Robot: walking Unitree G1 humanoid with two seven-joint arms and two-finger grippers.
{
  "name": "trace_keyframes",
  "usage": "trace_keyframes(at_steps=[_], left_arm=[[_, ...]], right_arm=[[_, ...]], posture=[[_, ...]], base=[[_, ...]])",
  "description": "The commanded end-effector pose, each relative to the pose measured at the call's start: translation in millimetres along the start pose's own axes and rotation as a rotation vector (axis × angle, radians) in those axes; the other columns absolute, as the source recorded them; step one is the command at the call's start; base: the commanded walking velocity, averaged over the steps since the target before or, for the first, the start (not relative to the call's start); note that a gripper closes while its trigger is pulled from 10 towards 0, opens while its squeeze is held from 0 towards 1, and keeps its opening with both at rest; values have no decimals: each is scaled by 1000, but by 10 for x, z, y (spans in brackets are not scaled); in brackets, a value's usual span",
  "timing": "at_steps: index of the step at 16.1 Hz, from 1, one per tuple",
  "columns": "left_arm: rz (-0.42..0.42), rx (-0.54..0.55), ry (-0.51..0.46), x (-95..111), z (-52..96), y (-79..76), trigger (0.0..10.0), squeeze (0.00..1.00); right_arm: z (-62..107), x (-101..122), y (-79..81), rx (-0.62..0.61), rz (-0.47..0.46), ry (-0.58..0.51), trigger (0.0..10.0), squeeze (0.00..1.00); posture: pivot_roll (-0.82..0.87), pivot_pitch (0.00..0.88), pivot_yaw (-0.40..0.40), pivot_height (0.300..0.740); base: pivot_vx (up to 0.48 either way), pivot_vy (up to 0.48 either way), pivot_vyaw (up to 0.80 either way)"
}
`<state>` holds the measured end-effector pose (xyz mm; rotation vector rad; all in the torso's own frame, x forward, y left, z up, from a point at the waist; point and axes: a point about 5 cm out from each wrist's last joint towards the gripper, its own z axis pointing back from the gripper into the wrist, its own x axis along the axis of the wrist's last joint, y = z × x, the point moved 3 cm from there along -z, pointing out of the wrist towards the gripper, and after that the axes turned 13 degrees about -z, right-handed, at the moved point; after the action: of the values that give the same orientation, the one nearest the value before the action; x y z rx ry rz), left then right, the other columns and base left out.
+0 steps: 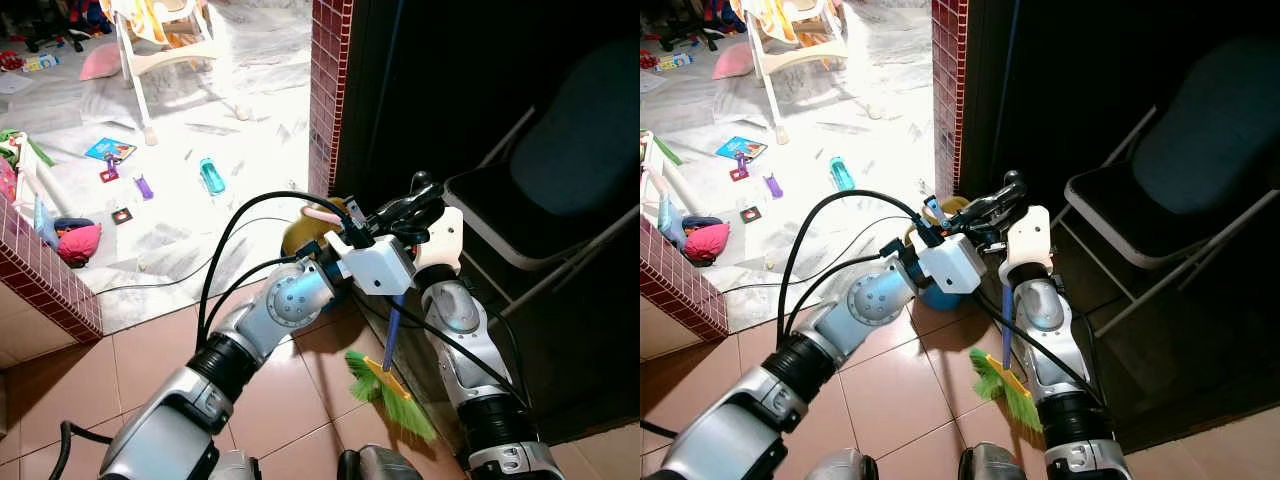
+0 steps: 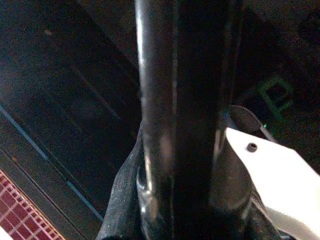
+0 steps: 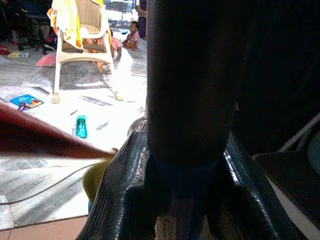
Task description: Sweep floor
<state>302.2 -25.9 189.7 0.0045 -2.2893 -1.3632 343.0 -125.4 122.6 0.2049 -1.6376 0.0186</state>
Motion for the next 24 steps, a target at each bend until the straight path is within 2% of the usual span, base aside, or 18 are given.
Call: trace_keyframes(at_steps=[1, 2, 4, 5, 7, 8, 10, 11, 15, 16, 18, 19, 20, 21, 22, 23, 24], left_arm=[[-107, 99, 19, -81, -35, 370, 10000, 0], [-124, 153, 33, -99, -46, 502, 10000, 0], [-169, 330, 59, -101, -75, 947, 10000, 0], [-179, 339, 56, -91, -81, 986, 10000, 0], [-143, 267, 25, -66, -88, 819, 10000, 0], [-115, 185, -23, 19, -95, 610, 10000, 0], [-90, 116, -52, 76, -76, 429, 10000, 0], [-81, 134, -33, 48, -61, 435, 10000, 0], [-71, 316, 82, -136, -20, 780, 10000, 0], [-81, 333, 90, -147, -6, 829, 10000, 0], [-101, 452, 172, -283, 86, 1106, 10000, 0], [-82, 540, 220, -357, 159, 1284, 10000, 0], [-76, 659, 305, -464, 292, 1530, 10000, 0], [-81, 722, 378, -555, 412, 1666, 10000, 0], [-88, 732, 401, -580, 444, 1691, 10000, 0], [-114, 788, 511, -703, 663, 1759, 10000, 0], [-125, 808, 554, -739, 767, 1759, 10000, 0]], right_arm=[[-28, 122, -14, 1, 5, -51, 10000, 0], [-30, 124, -14, 1, 5, -52, 10000, 0], [-34, 125, -23, 1, 7, -53, 10000, 0], [-35, 125, -24, 0, 7, -53, 10000, 0], [-45, 125, -3, 6, 7, -54, 10000, 0], [-46, 126, -3, 7, 7, -55, 10000, 0], [-47, 125, -9, 6, 9, -56, 10000, 0], [-46, 121, -24, 2, 11, -55, 10000, 0], [-44, 108, -23, -2, 14, -53, 10000, 0], [-43, 110, -19, -1, 14, -54, 10000, 0], [-54, 118, -19, -1, 13, -58, 10000, 0], [-55, 117, -18, -1, 12, -58, 10000, 0], [-60, 112, -16, 1, 10, -57, 10000, 0], [-63, 102, -5, 6, 3, -54, 10000, 0], [-64, 98, -1, 7, 1, -52, 10000, 0], [-60, 72, 35, 22, -3, -42, 10000, 0], [-59, 58, 50, 35, 6, -33, 10000, 0]], posture=[[-93, 33, -6, 740], [-93, 33, -6, 740], [-90, 32, -12, 740], [-90, 32, -12, 740], [-90, 32, -12, 740], [-90, 32, -12, 740], [-88, 35, -10, 740], [-88, 35, -10, 740], [-90, 37, -9, 740], [-90, 37, -9, 740], [-90, 37, -9, 740], [-90, 37, -9, 740], [-87, 35, -11, 740], [-81, 34, -13, 740], [-81, 34, -13, 740], [-81, 34, -13, 740], [-81, 34, -13, 740]], base=[[0, 0, 0], [0, 0, 0], [0, 0, 0], [0, 0, 0], [0, 0, 0], [0, 0, 0], [0, 0, 0], [0, 0, 0], [0, 0, 0], [0, 0, 0], [0, 0, 0], [0, 0, 0], [0, 0, 0], [0, 0, 0], [0, 0, 0], [0, 0, 0], [0, 0, 0]])
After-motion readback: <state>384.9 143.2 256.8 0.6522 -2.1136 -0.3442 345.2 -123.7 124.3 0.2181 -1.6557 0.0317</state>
